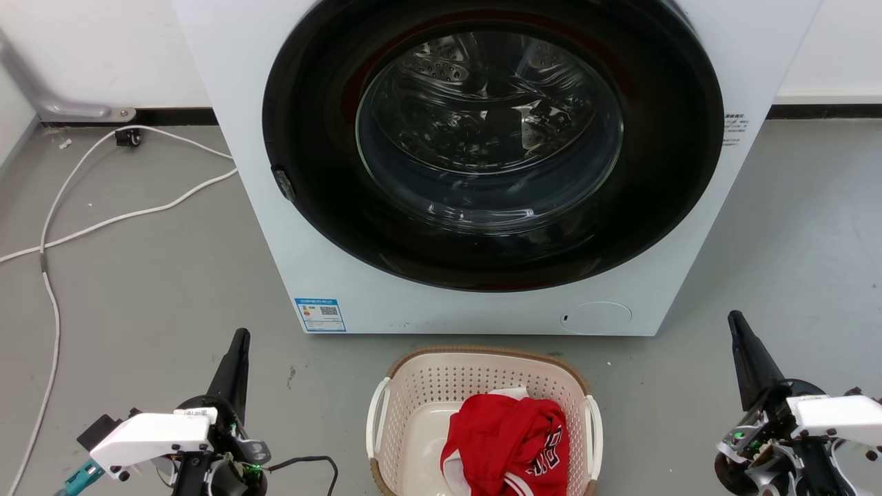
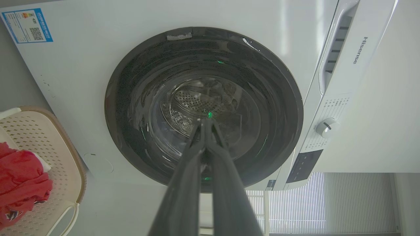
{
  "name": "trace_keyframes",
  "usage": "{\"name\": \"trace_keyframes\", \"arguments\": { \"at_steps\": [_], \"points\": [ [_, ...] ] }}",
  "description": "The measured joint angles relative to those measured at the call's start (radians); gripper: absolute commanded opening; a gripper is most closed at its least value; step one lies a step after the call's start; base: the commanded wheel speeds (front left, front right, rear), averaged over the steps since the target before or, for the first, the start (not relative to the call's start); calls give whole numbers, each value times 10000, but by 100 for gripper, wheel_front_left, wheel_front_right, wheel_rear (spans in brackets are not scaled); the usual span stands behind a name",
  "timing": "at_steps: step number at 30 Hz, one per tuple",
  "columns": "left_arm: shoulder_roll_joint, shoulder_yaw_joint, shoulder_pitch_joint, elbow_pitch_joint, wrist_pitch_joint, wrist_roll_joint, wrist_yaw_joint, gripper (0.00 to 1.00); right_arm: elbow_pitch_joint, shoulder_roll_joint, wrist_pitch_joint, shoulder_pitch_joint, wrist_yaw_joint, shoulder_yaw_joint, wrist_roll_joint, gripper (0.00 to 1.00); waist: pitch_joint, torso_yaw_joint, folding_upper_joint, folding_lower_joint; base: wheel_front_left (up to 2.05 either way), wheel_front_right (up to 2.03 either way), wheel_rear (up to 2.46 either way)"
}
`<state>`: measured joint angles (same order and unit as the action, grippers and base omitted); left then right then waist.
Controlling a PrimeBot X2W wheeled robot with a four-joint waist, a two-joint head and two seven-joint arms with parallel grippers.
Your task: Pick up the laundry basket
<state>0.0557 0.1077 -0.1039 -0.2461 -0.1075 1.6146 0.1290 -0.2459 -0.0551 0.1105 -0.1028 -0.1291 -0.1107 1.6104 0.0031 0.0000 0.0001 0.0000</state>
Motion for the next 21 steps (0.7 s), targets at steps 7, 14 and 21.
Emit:
{"name": "trace_keyframes", "arguments": {
  "at_steps": [7, 14, 21],
  "points": [
    [-4, 4, -1, 0, -27, -2, 0, 0, 0, 2, 0, 0, 0, -4, 0, 0, 0, 0, 0, 0, 0, 0, 0],
    [-12, 10, -2, 0, -29, -12, 0, 0, 0, 6, 2, 0, 0, -8, 0, 0, 0, 0, 0, 0, 0, 0, 0],
    [-17, 15, -3, 0, -31, -13, 0, 0, 0, 8, 2, -1, 0, -10, 0, 0, 0, 0, 0, 0, 0, 0, 0]
  ]
}}
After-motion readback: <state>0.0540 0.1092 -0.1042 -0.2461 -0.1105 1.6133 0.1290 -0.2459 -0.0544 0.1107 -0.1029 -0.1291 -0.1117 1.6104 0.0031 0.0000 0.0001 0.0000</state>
